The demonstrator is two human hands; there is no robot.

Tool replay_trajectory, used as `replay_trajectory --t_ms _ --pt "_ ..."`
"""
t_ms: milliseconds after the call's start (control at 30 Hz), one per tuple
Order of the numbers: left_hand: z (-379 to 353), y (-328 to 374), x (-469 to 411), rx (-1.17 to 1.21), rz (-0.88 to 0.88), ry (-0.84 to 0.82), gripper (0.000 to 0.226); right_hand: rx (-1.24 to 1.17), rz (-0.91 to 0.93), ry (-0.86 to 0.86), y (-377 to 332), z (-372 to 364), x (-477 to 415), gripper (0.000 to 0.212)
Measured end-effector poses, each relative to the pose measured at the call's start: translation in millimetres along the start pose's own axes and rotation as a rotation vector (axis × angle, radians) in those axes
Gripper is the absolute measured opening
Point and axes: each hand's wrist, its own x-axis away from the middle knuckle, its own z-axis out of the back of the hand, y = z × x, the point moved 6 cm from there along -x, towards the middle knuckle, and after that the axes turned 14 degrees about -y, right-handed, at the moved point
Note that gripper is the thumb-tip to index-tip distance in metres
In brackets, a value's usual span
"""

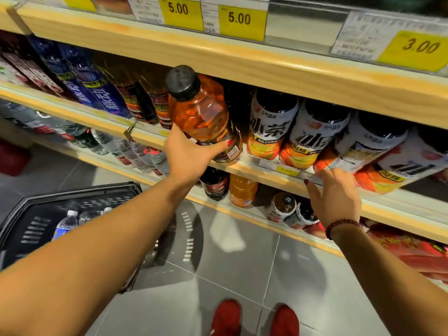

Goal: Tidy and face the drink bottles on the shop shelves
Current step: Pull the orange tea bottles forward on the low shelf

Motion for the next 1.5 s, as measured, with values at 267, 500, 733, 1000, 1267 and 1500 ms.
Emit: replay_trajectory --t_ms 267,500,733,1000,1267,1500 --pt "-4.1 -5.8 -19.4 -0.024 -0.012 -0.084 0.073 0.030 0.001 0.192 -2.5 -1.3 -3.7 0.020" --pt "-13.5 -0.9 -24.5 0.138 -0.118 -0.081 0.094 0.053 -0.017 0.221 -2.2 -6.5 -3.9 0.026" --pt "-20.6 -16.9 -35.1 0.081 -0.073 -0.113 0.078 0.058 -0.041 0.225 1.6 -10.1 -4.6 0.024" --pt "-30.0 -16.8 -68.7 -0.217 -0.067 -0.179 0.056 0.024 -0.057 0.227 3.5 -13.0 -5.5 0.022" --pt "-32.7 -17.4 -76.1 -0.234 -0.087 -0.222 0.072 0.040 -0.053 0.278 -1.6 -11.7 -2.2 0.023" --pt "-41.4 -29.3 -66.1 0.014 -0.021 -0.262 0.055 0.072 -0.046 0.293 -2.0 -11.8 -1.6 0.024"
